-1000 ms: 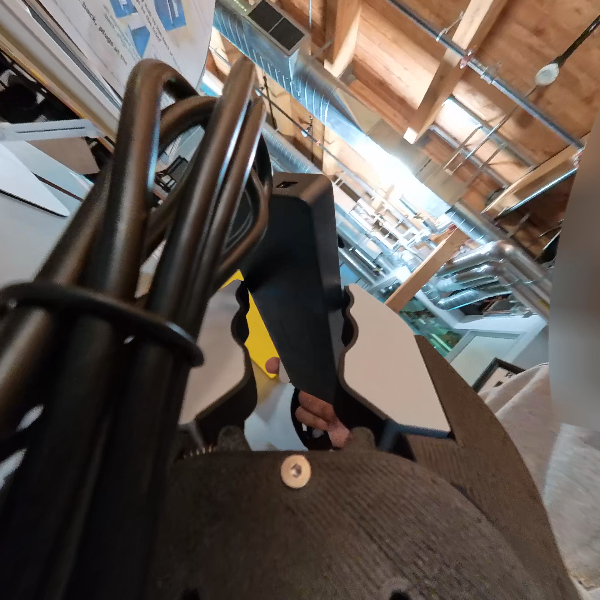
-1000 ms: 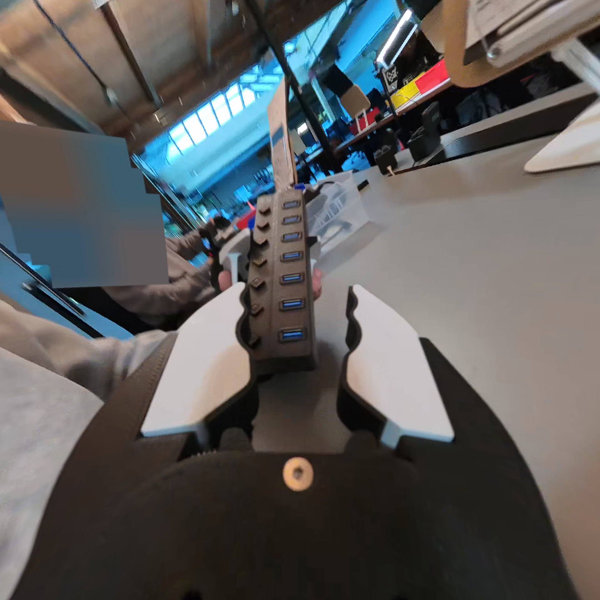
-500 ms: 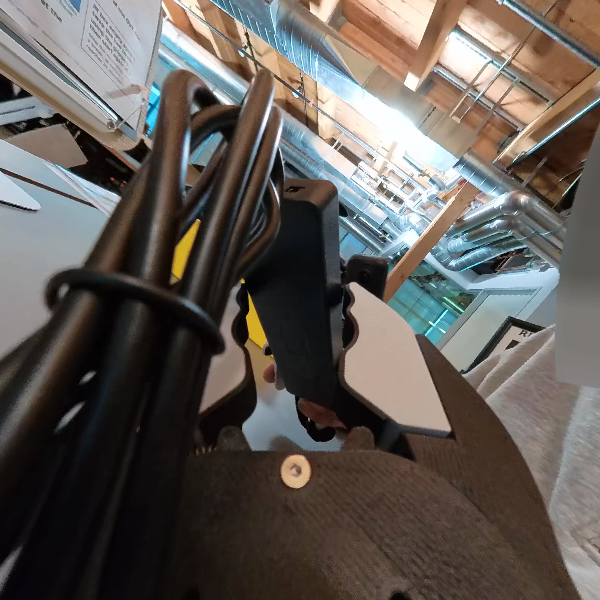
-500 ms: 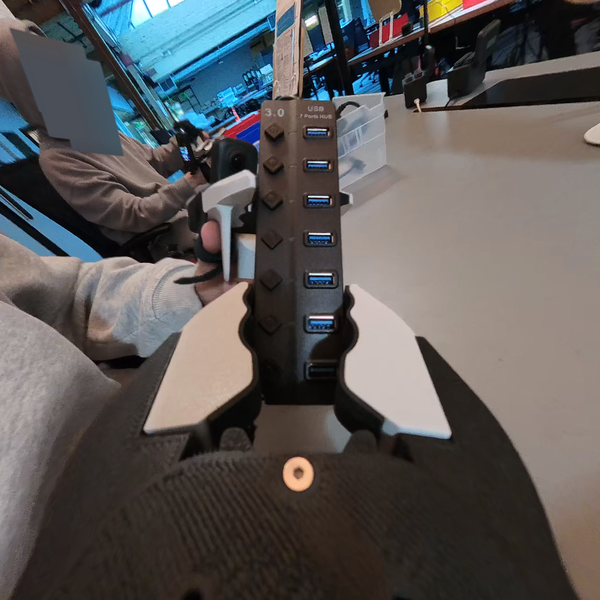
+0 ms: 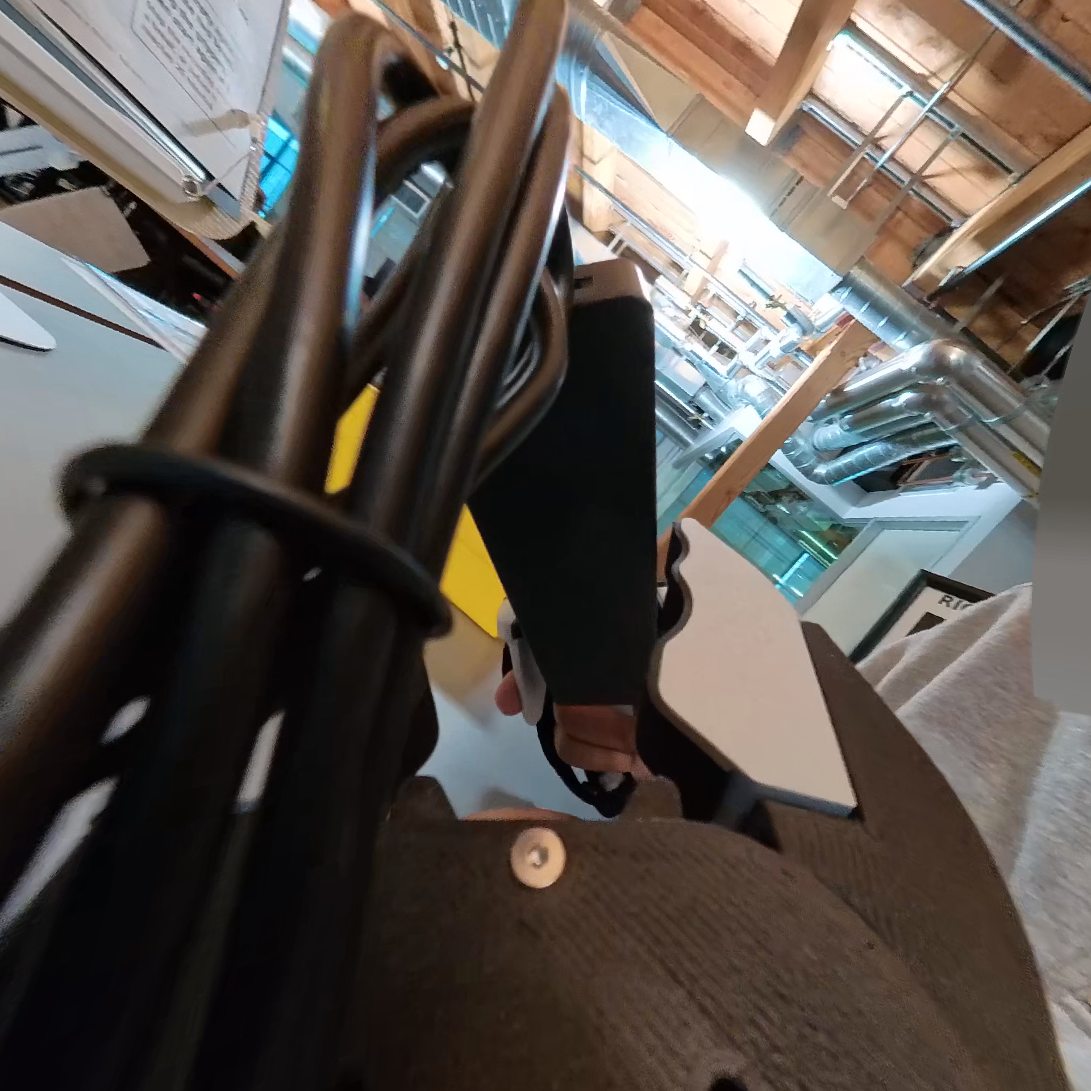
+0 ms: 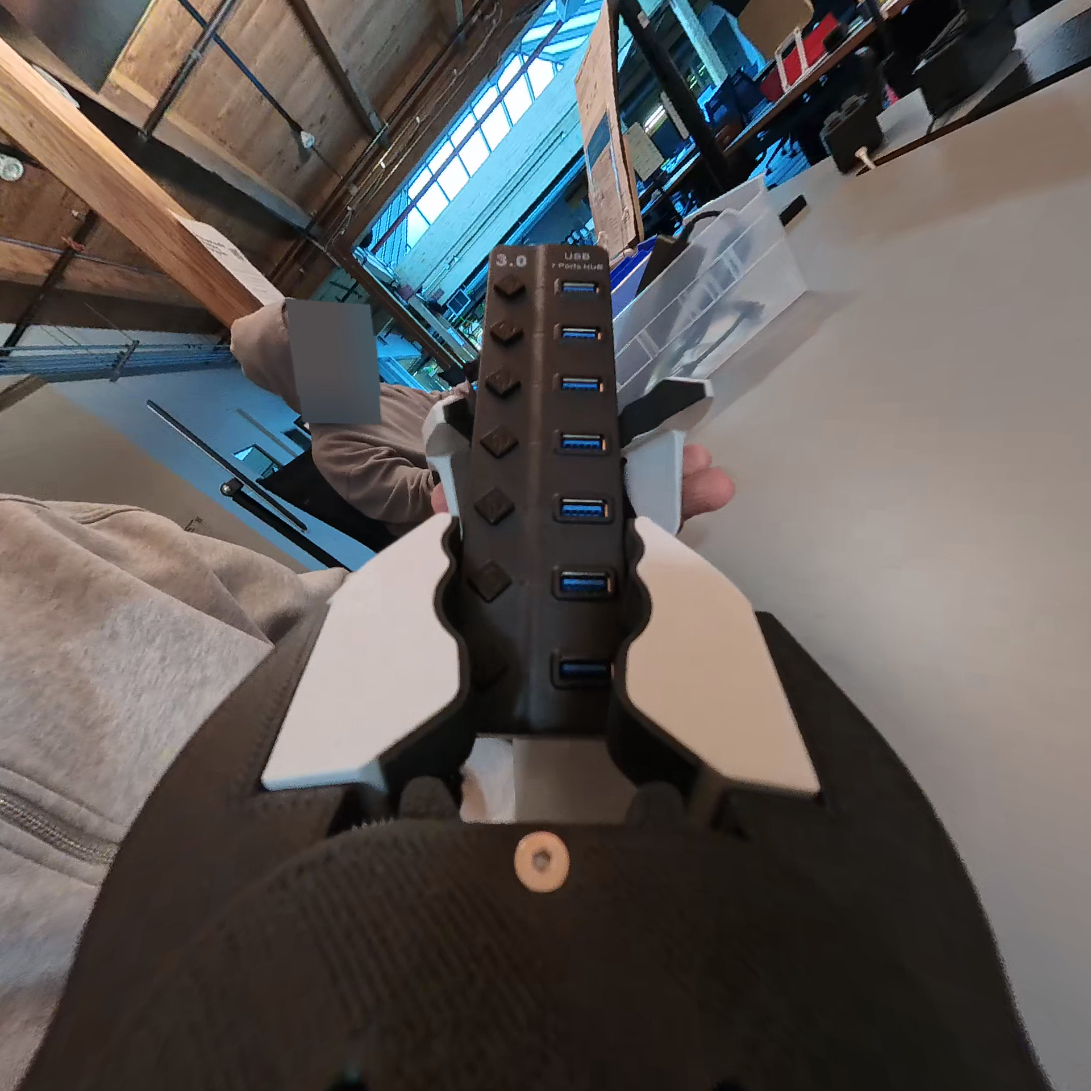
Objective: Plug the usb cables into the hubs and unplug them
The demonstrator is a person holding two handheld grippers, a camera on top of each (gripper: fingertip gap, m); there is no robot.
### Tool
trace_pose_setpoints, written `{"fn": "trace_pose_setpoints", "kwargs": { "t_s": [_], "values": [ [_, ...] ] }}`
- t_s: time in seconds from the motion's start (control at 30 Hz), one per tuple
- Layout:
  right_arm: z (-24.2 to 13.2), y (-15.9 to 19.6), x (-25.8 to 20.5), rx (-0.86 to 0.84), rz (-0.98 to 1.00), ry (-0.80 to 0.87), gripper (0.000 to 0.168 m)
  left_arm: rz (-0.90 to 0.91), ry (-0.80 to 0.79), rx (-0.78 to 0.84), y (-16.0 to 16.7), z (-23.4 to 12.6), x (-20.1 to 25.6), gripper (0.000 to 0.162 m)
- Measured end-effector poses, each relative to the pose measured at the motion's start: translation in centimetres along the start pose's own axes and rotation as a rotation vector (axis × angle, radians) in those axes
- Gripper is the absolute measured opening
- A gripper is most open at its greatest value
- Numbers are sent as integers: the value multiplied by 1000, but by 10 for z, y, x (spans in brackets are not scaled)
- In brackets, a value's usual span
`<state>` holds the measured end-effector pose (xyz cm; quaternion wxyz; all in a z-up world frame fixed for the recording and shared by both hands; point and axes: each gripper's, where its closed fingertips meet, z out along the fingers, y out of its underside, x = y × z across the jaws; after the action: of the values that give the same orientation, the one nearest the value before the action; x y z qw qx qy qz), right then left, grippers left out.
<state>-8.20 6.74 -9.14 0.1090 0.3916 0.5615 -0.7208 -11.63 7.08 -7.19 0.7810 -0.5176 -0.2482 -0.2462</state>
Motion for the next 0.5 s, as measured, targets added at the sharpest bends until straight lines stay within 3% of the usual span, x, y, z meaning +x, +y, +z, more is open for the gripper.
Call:
{"fn": "trace_pose_setpoints", "kwargs": {
  "t_s": [0.2,0.5],
  "values": [
    [5,8,-4,-38,10,-26,53,15,93,-39,9,3,17,57],
    [6,5,-5,-10,-2,-34,53,1,114,-33,7,2,19,56]
  ]
}}
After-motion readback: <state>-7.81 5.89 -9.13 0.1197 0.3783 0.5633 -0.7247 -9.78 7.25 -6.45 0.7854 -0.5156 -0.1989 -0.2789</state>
